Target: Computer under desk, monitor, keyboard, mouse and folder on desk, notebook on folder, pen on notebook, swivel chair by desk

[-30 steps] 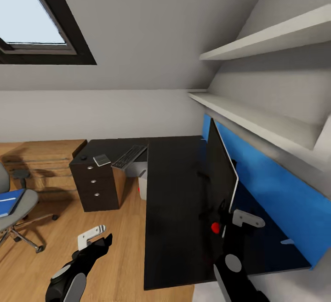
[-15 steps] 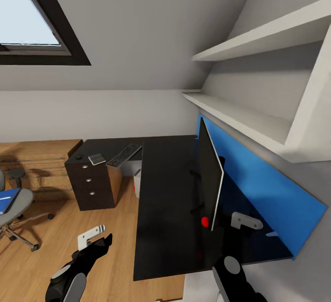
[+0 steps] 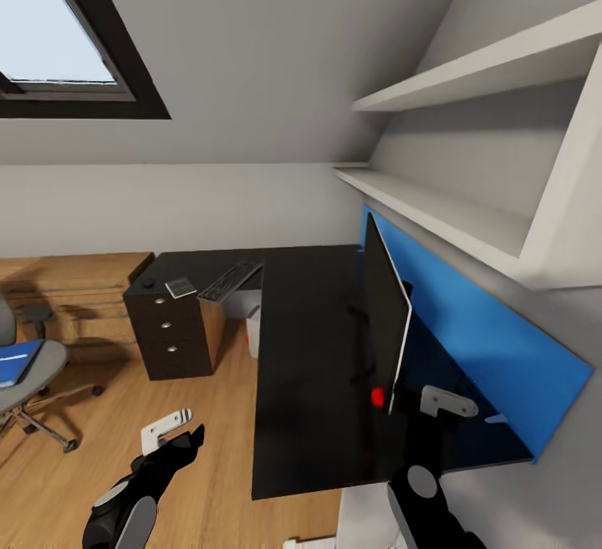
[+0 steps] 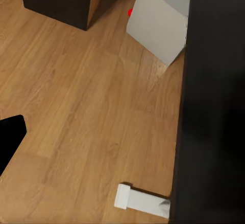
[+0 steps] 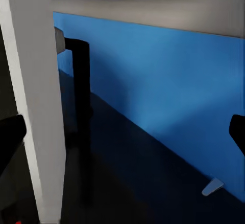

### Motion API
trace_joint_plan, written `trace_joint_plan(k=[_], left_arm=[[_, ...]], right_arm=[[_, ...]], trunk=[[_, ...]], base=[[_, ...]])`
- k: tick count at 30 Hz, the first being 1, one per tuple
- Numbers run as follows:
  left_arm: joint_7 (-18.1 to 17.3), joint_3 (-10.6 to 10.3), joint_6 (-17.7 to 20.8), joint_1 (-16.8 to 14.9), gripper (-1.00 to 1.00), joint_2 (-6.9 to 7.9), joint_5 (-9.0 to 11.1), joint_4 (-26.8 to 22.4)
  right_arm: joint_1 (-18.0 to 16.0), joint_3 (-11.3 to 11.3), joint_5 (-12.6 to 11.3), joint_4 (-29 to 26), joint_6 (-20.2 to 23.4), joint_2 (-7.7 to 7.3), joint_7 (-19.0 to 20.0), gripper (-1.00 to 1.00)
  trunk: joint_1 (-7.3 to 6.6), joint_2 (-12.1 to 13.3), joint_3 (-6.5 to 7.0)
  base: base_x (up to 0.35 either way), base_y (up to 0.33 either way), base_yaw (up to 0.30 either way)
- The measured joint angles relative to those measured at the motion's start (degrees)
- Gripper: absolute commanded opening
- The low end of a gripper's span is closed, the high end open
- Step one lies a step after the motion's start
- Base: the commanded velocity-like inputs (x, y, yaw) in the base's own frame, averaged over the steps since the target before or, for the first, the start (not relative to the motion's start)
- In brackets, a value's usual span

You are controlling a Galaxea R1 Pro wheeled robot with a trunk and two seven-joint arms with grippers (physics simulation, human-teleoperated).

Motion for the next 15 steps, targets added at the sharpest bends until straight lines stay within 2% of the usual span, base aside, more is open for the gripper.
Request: trace_joint_plan(k=[6,15], left_arm=[[0.00,0.00,-0.01,0.00,1.00,-0.01,0.01,0.01],[0.02,-0.01,-0.10,0.02,1.00,-0.06,-0.01,0.01]], right_arm=[[0.04,0.00,0.00,0.00,0.01,0.01,0.00,1.00],[0.05,0.07,-0.09,-0.01,0.03,0.00,0.18,1.00]], trunk=[[-0.01,-0.01,0.00],[-0.03,-0.01,-0.01]], base=[[-0.130,0.111,0.000],[0.024,0.040,0.000]])
